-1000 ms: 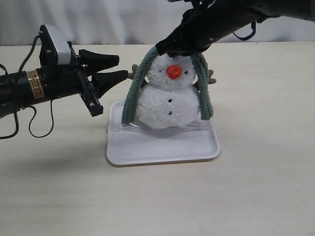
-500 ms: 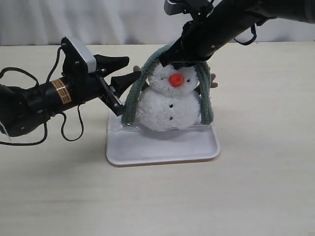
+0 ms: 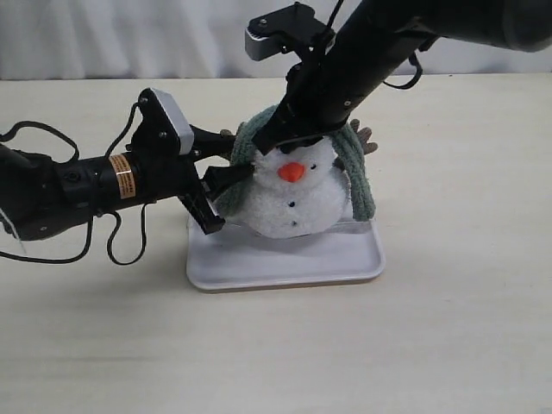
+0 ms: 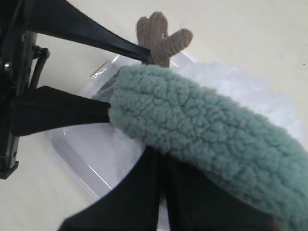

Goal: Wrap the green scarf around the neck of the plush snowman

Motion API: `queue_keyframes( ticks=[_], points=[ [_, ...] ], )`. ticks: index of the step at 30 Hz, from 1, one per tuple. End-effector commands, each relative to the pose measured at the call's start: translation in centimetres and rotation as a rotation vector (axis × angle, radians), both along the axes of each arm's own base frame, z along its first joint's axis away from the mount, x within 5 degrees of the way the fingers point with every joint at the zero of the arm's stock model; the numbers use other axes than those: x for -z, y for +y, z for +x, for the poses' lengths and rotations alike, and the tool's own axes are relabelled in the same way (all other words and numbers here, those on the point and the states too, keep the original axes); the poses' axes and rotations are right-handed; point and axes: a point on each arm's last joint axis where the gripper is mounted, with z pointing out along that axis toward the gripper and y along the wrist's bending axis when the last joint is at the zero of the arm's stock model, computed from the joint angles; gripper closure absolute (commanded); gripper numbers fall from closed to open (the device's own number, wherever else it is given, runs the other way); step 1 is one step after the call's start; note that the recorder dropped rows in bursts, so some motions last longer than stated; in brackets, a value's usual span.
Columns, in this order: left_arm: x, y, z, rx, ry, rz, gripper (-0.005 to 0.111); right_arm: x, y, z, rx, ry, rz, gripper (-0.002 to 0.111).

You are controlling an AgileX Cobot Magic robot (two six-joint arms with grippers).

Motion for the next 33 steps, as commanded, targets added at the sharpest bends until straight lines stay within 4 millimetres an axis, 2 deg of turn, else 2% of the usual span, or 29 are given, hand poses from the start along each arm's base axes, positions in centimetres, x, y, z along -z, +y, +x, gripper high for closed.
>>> queue_keyframes(
  ticks=[1,6,13,17,21,25,30,33],
  points=[
    [-0.1,0.1,0.1,-0.046,0.083,-0.021,0.063,0.6,-1.0,-0.1,0.022,0.015,-0.106,0.104],
    [-2.6,0.1,-0.3,-0.057,0.15,-0.088,0.063,-0.2,-1.3,-0.4,0.024,0.001,-0.116,0.104],
    [-4.3,0.5,0.3,-0.126,0.391,0.081,0.063,-1.4,-1.5,-0.8,0.021,-0.025,-0.103,0.104],
    [-4.3,0.3,-0.2,0.01,0.416,0.227,0.063,-1.6,-1.6,-0.9,0.02,-0.024,-0.104,0.104],
    [-4.3,0.1,0.2,0.023,0.354,0.218,0.063,-1.6,-1.6,-0.9,0.02,-0.022,-0.105,0.104],
    [-3.4,-0.4,0.5,0.062,0.314,0.185,0.063,-1.6,-1.6,-0.9,0.02,-0.022,-0.105,0.104],
    [-2.3,-1.2,0.2,0.186,0.273,0.135,0.063,-1.6,-1.6,-0.9,0.02,-0.022,-0.105,0.104],
    [-2.3,-1.1,0.6,0.134,0.282,0.11,0.079,-1.6,-1.6,-0.9,0.02,-0.022,-0.105,0.104]
  ],
)
